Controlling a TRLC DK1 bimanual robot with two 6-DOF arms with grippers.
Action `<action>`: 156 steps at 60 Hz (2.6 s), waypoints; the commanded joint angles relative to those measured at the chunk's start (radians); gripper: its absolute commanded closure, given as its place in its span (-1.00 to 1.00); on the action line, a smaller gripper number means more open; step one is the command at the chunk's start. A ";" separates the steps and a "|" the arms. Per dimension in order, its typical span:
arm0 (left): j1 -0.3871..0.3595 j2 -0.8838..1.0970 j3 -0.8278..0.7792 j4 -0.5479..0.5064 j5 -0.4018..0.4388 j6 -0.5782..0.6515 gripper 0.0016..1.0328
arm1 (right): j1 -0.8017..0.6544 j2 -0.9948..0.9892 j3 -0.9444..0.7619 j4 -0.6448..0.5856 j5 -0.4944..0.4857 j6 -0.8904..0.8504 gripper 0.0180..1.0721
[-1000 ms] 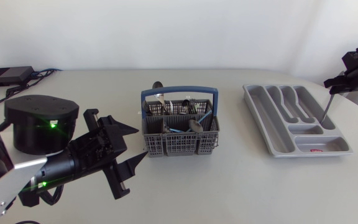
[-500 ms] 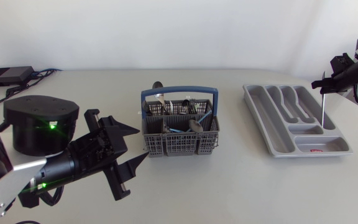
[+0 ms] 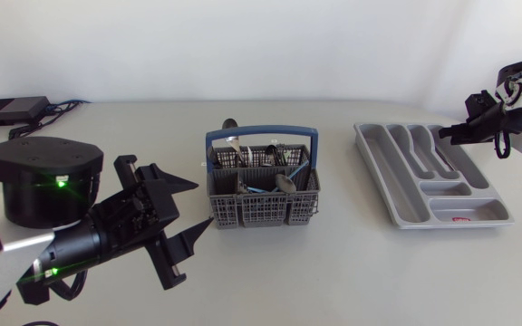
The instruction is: Sort the cutlery from the basket into the organizer compartments.
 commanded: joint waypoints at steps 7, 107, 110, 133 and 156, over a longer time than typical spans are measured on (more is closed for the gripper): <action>-0.010 -0.029 0.013 -0.012 -0.016 0.041 -0.44 | 0.009 -0.182 -0.175 0.066 -0.002 -0.011 -0.15; 0.143 0.405 0.214 0.169 0.352 0.587 -0.08 | 1.012 -1.288 -1.124 -0.056 0.089 0.033 -0.63; 0.143 0.417 0.218 0.169 0.354 0.603 -0.07 | 1.024 -1.288 -1.129 -0.056 0.092 0.039 -0.63; 0.162 0.503 0.273 0.160 0.393 0.653 0.29 | 1.132 -1.272 -1.152 -0.046 0.119 0.081 -0.63; 0.165 0.535 0.281 0.128 0.423 0.728 0.62 | 1.141 -1.255 -1.157 -0.033 0.129 0.085 -0.63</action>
